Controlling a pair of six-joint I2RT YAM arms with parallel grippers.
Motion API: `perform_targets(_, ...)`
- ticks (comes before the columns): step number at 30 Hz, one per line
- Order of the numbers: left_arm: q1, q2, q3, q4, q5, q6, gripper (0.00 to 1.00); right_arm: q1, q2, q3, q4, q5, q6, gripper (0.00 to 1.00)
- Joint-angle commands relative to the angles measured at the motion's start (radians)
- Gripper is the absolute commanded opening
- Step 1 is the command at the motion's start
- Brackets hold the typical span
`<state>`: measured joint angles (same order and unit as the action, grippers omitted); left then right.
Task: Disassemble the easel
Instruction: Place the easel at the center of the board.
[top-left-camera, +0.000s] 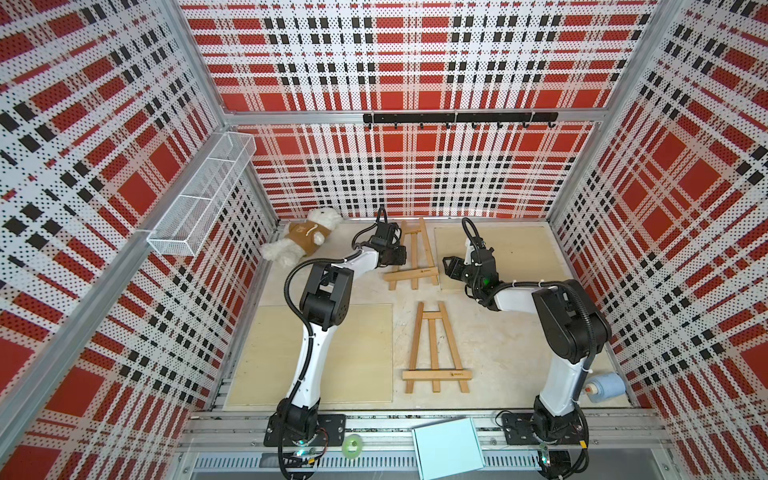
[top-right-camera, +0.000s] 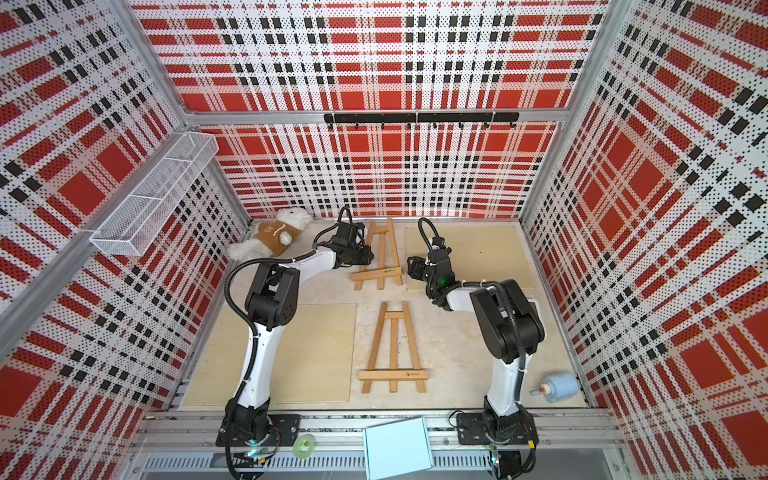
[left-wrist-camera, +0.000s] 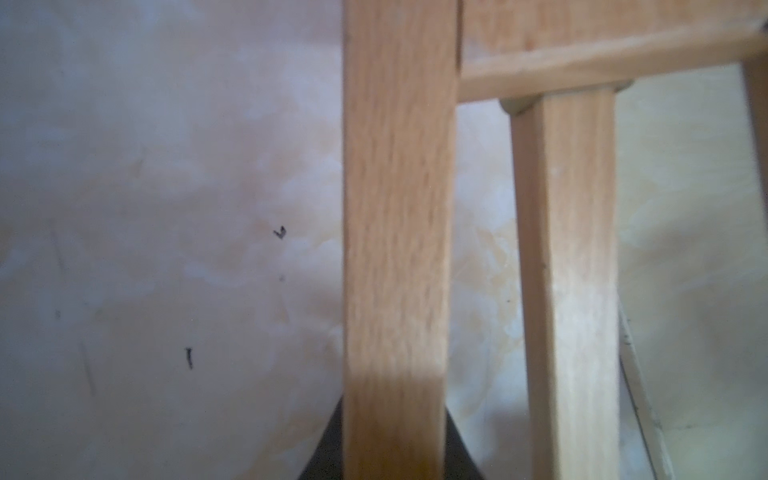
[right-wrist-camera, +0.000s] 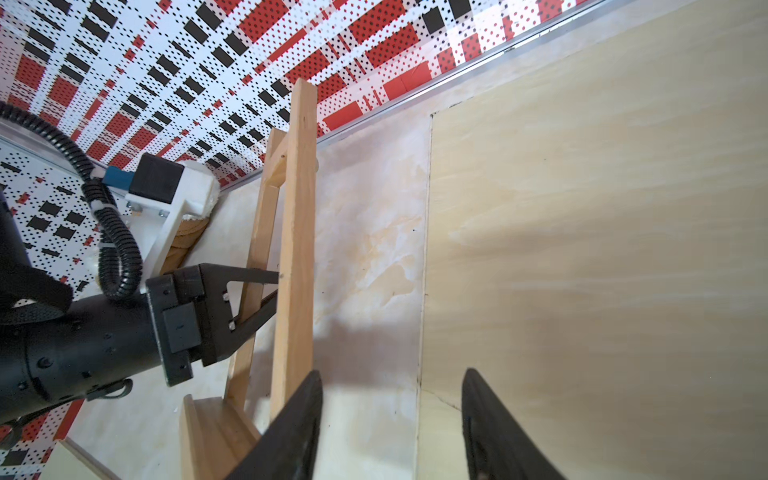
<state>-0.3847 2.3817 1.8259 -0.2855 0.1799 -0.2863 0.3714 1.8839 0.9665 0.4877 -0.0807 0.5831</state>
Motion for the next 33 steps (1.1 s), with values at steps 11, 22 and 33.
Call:
perform_targets(11,-0.023,0.055,0.107,-0.048,-0.058,-0.003,0.18,0.001,0.117,0.162,-0.11,-0.193,-0.018,0.56)
perform_targets(22,-0.023,0.065,0.125,-0.069,-0.065,-0.001,0.25,0.001,0.152,0.176,-0.127,-0.217,-0.017,0.5)
perform_targets(33,-0.021,0.044,0.111,-0.072,-0.056,-0.001,0.32,0.001,0.143,0.199,-0.169,-0.216,-0.061,0.49)
